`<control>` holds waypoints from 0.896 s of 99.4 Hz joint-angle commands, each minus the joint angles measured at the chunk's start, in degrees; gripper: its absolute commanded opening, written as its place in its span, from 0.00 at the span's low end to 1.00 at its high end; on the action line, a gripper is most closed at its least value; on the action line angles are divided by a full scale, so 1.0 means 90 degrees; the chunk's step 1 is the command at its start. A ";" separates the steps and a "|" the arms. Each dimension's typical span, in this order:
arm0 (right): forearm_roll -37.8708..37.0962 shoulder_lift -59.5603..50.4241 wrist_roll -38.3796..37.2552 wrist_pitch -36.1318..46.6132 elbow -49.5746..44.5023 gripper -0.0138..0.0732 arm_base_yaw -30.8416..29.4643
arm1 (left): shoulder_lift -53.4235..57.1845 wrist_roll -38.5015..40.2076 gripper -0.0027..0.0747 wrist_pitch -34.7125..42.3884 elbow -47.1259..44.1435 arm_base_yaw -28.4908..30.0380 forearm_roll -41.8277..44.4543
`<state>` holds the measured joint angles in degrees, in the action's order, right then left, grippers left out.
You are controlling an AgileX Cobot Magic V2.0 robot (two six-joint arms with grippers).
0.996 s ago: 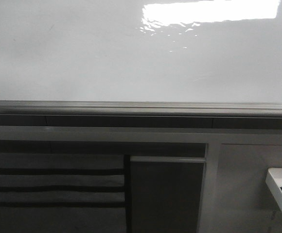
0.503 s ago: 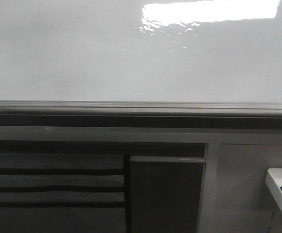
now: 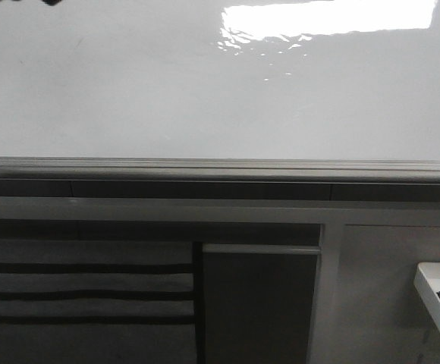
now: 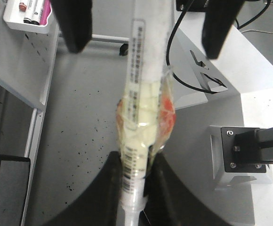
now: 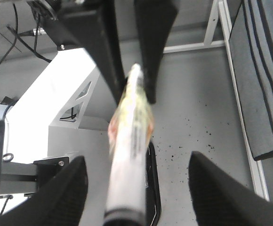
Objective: Write number 3 on whiteboard
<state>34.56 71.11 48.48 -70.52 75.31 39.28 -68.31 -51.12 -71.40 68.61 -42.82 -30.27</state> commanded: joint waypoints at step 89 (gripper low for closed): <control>0.0084 0.0418 -0.0231 -0.0461 0.0805 0.44 0.0113 | 0.0106 0.0004 0.01 0.0205 0.0129 -0.0044 -0.0237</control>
<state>33.80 76.13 46.44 -71.61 80.64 40.26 -68.31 -51.12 -70.79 68.61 -42.82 -29.47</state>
